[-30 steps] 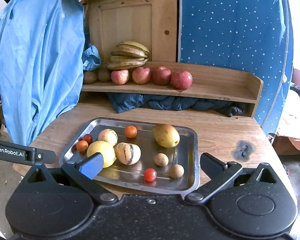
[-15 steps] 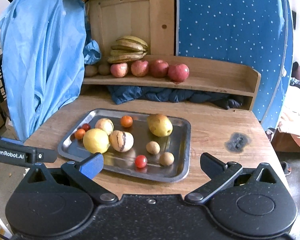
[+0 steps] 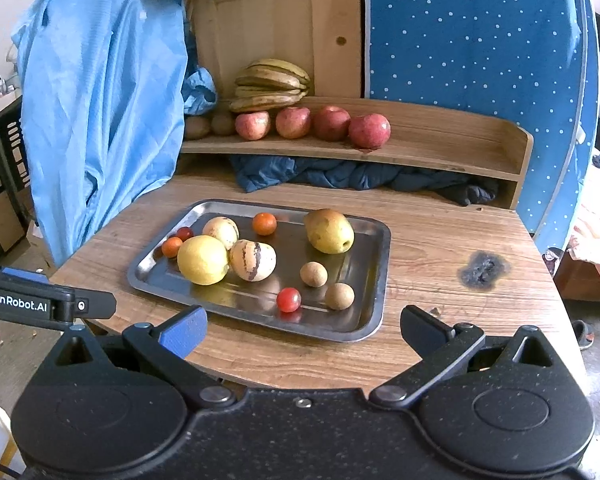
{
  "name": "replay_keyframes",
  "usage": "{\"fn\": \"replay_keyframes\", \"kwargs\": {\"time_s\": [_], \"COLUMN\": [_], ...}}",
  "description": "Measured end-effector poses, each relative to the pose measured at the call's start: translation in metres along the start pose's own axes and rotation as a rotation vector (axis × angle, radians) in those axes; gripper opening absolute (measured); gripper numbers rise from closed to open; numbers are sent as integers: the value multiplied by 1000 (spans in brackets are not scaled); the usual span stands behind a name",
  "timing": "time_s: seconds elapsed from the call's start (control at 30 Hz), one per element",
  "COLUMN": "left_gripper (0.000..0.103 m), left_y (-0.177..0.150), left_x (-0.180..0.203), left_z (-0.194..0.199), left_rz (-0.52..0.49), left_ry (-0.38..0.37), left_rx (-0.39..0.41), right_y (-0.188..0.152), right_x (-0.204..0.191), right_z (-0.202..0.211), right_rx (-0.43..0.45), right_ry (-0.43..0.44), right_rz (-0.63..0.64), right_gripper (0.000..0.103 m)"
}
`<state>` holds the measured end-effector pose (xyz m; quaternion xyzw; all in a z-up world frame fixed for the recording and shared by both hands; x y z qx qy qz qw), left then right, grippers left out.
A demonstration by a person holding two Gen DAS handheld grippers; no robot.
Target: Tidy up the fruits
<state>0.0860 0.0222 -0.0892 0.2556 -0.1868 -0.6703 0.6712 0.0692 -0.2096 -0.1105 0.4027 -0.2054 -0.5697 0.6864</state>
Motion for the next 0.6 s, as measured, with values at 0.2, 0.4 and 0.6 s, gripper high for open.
{"fn": "replay_keyframes", "kwargs": {"time_s": [0.2,0.4,0.6], "left_gripper": [102,102,103], "left_y": [1,-1,-2], "left_x": [2,10,14], "left_z": [5,11,13], "left_rz": [-7,-21,-17], "left_ry": [5,-35,-35], "left_rx": [9,10,14], "right_y": [-1,-1,-2], "right_x": [0,0,2], "right_z": [1,3,6], "right_rx": [1,1,1], "right_ry": [0,-1,-1], "right_rz": [0,-1,-4], "right_gripper": [102,102,102]}}
Point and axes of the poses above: each gripper's, at about its wrist camera, not at the fingertips, and z roughly against the way its jaws point, x to its right, y to its top, the point moved 8 cm from there along -z, roughly the way its jaws point, and after that the axes turned 10 degrees about y, right-handed, at the moved point
